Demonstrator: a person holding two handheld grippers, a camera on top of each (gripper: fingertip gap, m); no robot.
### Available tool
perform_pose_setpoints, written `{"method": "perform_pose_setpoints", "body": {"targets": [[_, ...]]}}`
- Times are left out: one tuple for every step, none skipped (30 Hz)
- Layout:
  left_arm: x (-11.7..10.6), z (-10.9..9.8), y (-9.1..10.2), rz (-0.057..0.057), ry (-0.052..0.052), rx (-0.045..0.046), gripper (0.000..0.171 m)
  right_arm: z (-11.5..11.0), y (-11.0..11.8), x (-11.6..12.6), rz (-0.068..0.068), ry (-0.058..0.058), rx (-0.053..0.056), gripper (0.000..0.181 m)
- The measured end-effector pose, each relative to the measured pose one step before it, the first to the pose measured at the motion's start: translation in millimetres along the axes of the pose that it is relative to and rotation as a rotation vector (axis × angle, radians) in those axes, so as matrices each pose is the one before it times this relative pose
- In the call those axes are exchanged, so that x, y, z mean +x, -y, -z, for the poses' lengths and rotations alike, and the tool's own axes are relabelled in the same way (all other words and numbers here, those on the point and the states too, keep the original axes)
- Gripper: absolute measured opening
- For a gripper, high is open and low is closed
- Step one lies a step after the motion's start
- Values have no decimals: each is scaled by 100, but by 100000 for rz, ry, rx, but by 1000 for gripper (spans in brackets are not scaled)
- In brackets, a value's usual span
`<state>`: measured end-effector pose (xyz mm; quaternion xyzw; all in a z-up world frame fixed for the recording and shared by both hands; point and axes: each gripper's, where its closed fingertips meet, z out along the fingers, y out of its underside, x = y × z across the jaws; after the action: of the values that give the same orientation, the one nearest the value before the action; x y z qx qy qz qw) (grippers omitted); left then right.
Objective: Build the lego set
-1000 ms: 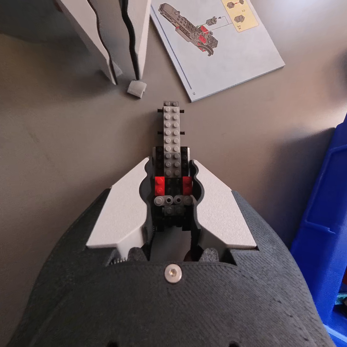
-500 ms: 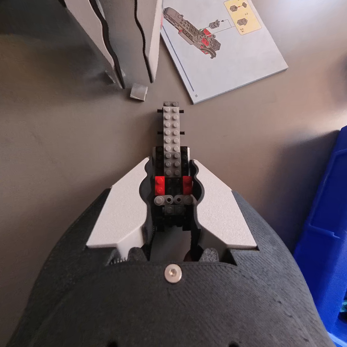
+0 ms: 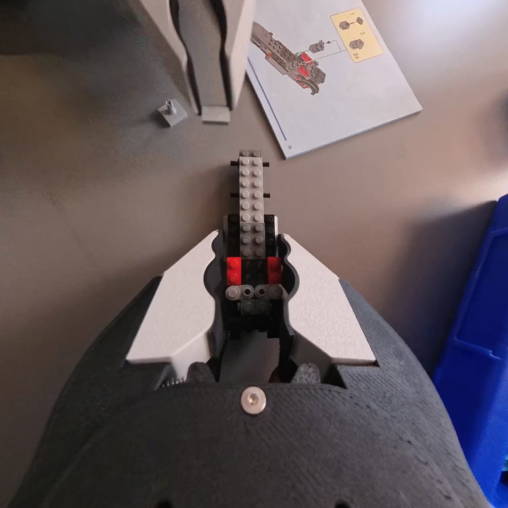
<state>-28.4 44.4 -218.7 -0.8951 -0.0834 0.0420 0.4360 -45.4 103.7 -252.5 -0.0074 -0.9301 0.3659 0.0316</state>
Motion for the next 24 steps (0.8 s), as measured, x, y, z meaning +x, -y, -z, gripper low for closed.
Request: {"method": "perform_pose_setpoints", "body": {"targets": [[-477,31,340,1595,2029,1576,18,-21,42,-22,61,186,298,41],[-281,-126,153,1617,914,383,18,-13,31,10,51,28,274,41],[-133,-214,-8,1337,293,-371,18,6,59,-2,61,-15,327,41],[-152,-251,-72,633,742,-728,18,31,66,12,101,-79,381,41],[-124,-254,-130,287,761,-1024,18,31,83,7,159,-153,400,41],[18,-224,-162,-68,17,-1305,18,53,90,6,241,-170,398,41],[-7,-166,-93,-430,411,-875,18,45,100,4,238,-156,411,41],[4,-116,-49,-501,369,-648,18,38,91,-4,123,-88,399,41],[-52,-64,3,-391,654,-313,18,20,75,-16,62,31,334,41],[-11,-23,58,-277,347,-13,18,1,45,-34,108,95,218,41],[-52,7,118,-156,462,391,18,-17,28,-48,190,74,93,41],[1,19,68,-4,53,221,18,-17,25,-33,214,54,73,41],[-44,-3,30,-44,328,13,18,-24,35,-49,181,78,91,41],[-17,2,-6,-128,213,-68,18,-29,43,-39,145,62,150,41],[58,-24,-14,-136,-283,-100,18,-13,60,-37,136,50,221,41],[32,-41,-22,-55,-122,-61,18,-5,51,-32,117,81,205,41],[34,-25,-50,11,-198,-224,18,-7,12,-25,126,23,25,41],[-18,-28,-25,49,125,-116,18,-24,-28,13,154,-106,-149,41],[-26,-21,-7,151,56,24,19,-23,-23,9,94,-108,-65,41],[40,-14,1,-6,-203,29,18,-11,-5,-14,19,32,-36,41],[13,-15,-15,-116,9,-20,19,3,-7,7,40,-34,-48,41],[6,7,16,50,-40,104,19,1,14,7,55,-88,-1,41],[38,6,26,134,-239,223,19,11,8,-7,18,-5,53,41],[24,23,29,153,-170,272,19,7,13,-3,-19,19,95,41]]}}
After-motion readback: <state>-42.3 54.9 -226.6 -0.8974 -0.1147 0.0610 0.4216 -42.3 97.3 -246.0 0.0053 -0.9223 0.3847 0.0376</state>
